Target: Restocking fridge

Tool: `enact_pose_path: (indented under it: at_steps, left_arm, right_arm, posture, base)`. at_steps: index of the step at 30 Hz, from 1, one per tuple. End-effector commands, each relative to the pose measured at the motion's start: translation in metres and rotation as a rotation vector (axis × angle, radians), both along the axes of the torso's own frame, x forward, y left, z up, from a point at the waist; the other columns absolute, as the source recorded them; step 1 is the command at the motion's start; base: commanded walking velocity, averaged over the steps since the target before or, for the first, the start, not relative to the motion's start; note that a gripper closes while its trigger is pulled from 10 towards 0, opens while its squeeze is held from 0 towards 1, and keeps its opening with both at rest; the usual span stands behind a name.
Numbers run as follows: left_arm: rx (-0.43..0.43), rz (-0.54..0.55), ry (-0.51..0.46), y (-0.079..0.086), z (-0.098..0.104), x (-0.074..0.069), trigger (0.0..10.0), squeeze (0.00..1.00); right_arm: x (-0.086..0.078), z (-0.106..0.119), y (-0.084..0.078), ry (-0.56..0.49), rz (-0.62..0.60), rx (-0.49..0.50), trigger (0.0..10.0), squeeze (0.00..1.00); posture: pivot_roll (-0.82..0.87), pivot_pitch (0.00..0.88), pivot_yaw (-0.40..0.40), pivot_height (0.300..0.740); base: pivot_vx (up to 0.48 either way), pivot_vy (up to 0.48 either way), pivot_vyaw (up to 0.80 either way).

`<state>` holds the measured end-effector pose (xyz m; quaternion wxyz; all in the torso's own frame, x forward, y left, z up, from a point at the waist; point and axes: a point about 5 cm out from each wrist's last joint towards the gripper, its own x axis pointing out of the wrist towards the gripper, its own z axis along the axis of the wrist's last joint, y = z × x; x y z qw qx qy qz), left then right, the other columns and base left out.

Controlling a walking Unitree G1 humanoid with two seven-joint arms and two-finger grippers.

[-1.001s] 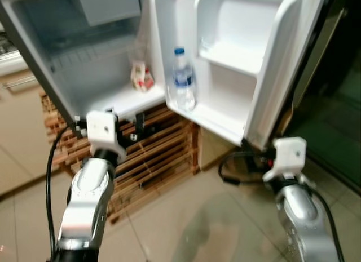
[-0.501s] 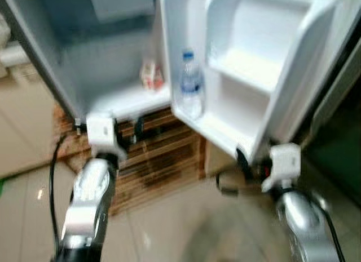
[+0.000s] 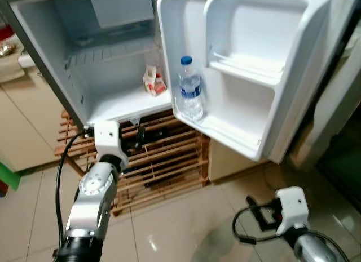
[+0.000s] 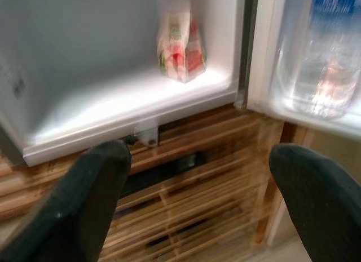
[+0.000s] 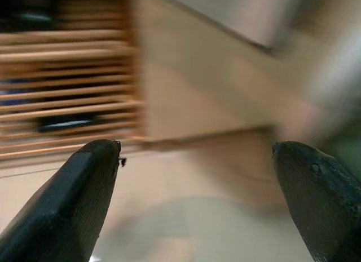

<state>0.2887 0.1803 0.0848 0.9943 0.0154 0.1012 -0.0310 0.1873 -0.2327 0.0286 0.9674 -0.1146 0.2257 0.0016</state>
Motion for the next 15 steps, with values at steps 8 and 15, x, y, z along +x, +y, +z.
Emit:
enact_pose_path:
  at_steps: [8,15]
  left_arm:
    - [0.139,0.102,0.434,0.039,-0.079,-0.017,10.0,0.0]
    - [0.023,0.044,-0.04,0.015,-0.014,0.011,10.0,0.0]
  right_arm:
    - [0.062,0.067,-0.047,-0.299,-0.277,-0.444,10.0,0.32]
    - [0.084,0.084,-0.028,-0.401,-0.206,-0.363,10.0,0.34]
  posture:
    - [-0.14,0.0,0.107,0.74]
    - [-0.13,0.0,0.09,0.74]
  base:
    - [0.0,0.0,0.0]
    - [0.0,-0.067,0.0]
